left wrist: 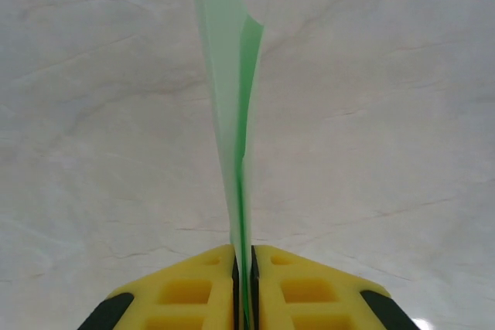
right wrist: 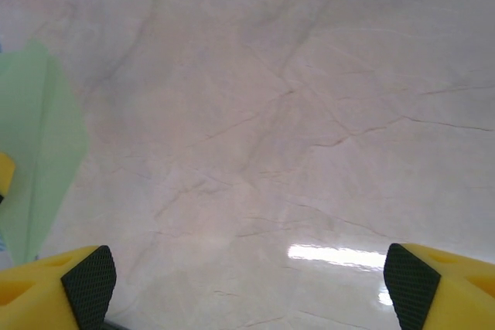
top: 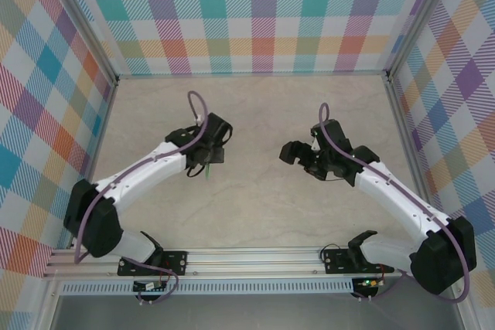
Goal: Fold a paper plane with a square sheet of paper (pick it up from the middle)
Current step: Turn over the paper at the center of the table.
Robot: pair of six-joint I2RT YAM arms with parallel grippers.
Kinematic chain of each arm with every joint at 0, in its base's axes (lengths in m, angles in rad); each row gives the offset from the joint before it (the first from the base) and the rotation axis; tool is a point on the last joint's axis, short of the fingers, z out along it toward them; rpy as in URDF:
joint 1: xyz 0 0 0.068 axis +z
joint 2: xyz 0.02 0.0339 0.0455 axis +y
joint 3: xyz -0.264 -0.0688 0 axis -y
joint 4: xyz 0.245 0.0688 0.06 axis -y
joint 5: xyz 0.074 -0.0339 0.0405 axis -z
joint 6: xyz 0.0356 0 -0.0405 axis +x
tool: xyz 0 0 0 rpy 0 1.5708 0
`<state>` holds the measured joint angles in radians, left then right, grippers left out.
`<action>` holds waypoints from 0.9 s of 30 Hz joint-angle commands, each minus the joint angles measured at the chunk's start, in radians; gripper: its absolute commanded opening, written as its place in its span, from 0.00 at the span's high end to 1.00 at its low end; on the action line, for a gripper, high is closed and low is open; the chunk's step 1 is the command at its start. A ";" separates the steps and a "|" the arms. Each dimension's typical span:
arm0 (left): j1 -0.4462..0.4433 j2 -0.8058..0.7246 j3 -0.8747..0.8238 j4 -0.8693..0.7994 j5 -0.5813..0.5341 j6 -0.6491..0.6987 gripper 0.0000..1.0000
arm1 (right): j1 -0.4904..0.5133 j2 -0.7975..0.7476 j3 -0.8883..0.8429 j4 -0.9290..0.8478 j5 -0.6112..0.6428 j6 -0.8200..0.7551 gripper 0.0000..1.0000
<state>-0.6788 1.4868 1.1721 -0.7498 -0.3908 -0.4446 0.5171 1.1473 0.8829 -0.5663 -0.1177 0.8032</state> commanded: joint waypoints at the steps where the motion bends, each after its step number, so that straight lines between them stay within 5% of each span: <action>1: -0.042 0.108 0.059 -0.163 -0.281 0.030 0.86 | -0.005 -0.042 -0.034 -0.026 0.087 -0.032 0.05; 8: -0.110 0.355 0.186 -0.216 -0.332 -0.035 0.82 | -0.004 -0.109 -0.083 -0.048 0.136 -0.040 0.03; 13: -0.118 0.440 0.196 -0.090 -0.035 -0.022 0.74 | -0.005 -0.178 -0.127 -0.049 0.127 -0.056 0.02; 20: -0.118 0.340 0.189 0.004 0.163 -0.044 0.46 | -0.005 -0.184 -0.157 -0.003 0.077 -0.056 0.05; 27: -0.033 0.097 0.002 0.151 0.322 -0.128 0.27 | 0.042 -0.060 -0.107 0.105 -0.026 -0.053 0.09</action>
<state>-0.7574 1.6882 1.2438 -0.6662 -0.1730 -0.5209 0.5308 1.0401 0.7395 -0.5247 -0.0891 0.7681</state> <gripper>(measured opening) 0.717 0.915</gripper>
